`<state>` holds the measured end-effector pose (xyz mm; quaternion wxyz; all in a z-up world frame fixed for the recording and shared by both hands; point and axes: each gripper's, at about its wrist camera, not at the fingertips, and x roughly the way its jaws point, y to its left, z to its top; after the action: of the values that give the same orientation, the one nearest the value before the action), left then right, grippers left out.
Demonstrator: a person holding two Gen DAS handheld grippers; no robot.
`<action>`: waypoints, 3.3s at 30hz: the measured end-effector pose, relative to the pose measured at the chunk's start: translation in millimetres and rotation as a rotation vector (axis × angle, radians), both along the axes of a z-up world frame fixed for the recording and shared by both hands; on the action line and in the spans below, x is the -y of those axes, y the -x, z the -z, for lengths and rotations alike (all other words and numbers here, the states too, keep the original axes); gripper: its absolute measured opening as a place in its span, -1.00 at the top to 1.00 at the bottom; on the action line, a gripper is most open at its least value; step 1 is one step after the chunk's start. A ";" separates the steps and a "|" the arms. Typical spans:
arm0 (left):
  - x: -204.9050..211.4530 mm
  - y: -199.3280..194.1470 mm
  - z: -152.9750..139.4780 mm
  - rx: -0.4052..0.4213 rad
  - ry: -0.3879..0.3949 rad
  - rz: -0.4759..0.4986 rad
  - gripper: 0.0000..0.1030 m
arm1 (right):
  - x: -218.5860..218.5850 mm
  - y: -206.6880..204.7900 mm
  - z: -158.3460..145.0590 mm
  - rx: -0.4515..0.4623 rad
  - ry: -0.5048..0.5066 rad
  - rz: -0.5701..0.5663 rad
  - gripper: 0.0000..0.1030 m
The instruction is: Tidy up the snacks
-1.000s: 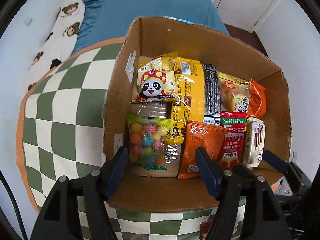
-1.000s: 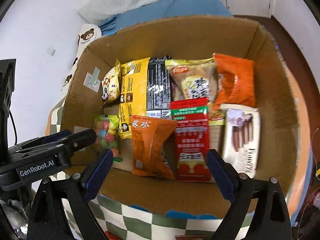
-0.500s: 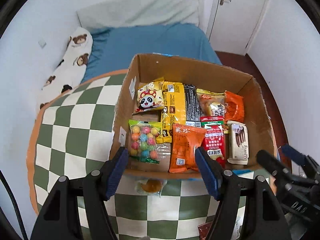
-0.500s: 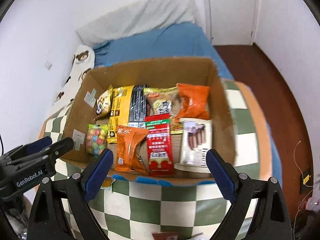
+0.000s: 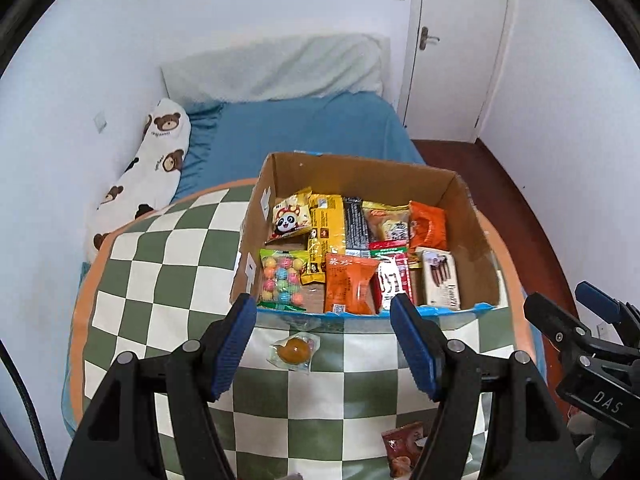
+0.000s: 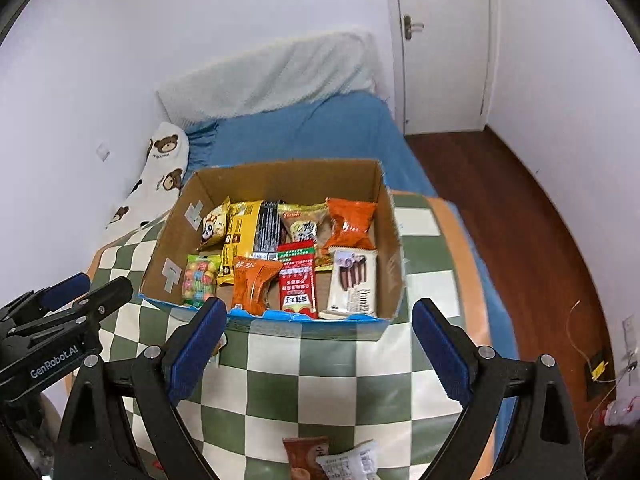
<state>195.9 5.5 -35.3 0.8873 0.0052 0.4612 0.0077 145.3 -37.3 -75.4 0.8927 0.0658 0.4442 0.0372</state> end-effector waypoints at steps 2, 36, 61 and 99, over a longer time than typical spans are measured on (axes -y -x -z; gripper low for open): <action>1.7 7.6 -4.9 0.011 0.006 0.003 -0.31 | -0.4 7.7 -6.2 0.013 0.000 0.002 -0.92; -132.9 136.2 211.2 -0.560 0.089 -0.430 -0.96 | 10.7 92.1 269.3 -0.697 -0.063 -0.104 -0.24; -100.3 97.2 250.5 -0.580 0.127 -0.309 0.13 | 50.8 82.5 240.4 -0.609 -0.104 0.000 -0.17; 48.6 57.8 295.2 -0.740 0.079 -0.024 -0.10 | 42.9 64.7 273.5 -0.663 -0.082 -0.063 -0.18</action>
<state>138.1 -43.1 -330.5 0.6598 -0.0320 0.7508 -0.0018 80.6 -80.2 -348.9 0.6946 0.0965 0.7105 0.0592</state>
